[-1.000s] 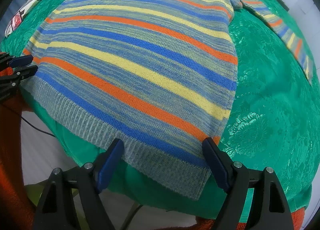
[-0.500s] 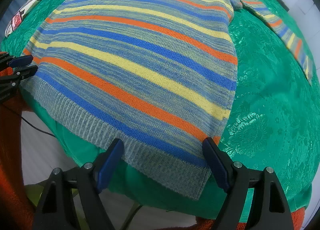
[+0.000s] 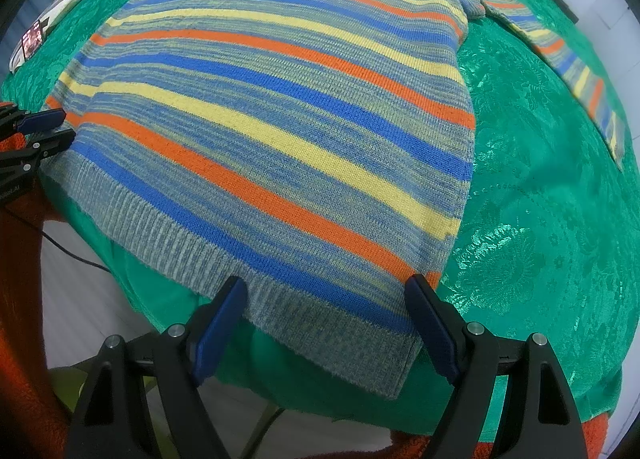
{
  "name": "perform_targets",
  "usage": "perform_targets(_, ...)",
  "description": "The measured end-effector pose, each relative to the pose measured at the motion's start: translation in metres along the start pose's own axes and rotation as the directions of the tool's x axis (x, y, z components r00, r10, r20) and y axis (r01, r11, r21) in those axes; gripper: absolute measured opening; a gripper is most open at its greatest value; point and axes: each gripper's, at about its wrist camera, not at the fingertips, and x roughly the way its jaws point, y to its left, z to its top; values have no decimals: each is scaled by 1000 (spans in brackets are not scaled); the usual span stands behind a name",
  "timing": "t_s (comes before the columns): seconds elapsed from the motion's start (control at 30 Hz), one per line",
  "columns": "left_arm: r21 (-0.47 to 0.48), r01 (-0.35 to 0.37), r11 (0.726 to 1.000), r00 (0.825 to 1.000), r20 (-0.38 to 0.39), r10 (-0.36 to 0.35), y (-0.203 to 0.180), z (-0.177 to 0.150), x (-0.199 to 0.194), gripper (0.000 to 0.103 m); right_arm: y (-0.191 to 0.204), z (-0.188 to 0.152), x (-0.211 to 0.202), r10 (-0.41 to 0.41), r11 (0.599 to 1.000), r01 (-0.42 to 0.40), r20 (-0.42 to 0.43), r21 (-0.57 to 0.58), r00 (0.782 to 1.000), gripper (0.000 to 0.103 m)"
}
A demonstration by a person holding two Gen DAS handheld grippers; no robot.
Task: Fold small clothes
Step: 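Release the hem with both grippers and lift them away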
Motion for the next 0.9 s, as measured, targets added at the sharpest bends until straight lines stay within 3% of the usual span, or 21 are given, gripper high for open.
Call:
perform_targets(0.13,29,-12,1000,999,-33,13,0,-1,-10,43,0,0,-16,-30,1000,30,-35,6,999,78)
perform_targets(0.2,19,-14,1000,999,-31,14,4,-4,-21,61,0,0,-35,-115,993,115,-9,13,993,78)
perform_targets(0.23,11,-17,1000,1000,-19,17,6,-6,-27,71,0,0,-53,-192,981,191,42,19,981,78)
perform_targets(0.27,6,-21,1000,1000,-10,21,8,-8,-31,73,-1,0,-65,-233,972,231,74,32,970,78)
perform_targets(0.47,-38,-29,999,998,46,31,20,0,-52,74,-5,6,-109,-322,946,312,148,90,935,78)
perform_targets(0.63,-99,-22,995,996,82,30,34,12,-61,78,0,11,-124,-338,940,326,165,97,926,79)
perform_targets(0.9,-118,-25,993,994,105,38,36,13,-69,80,5,19,-132,-392,919,379,183,103,901,79)
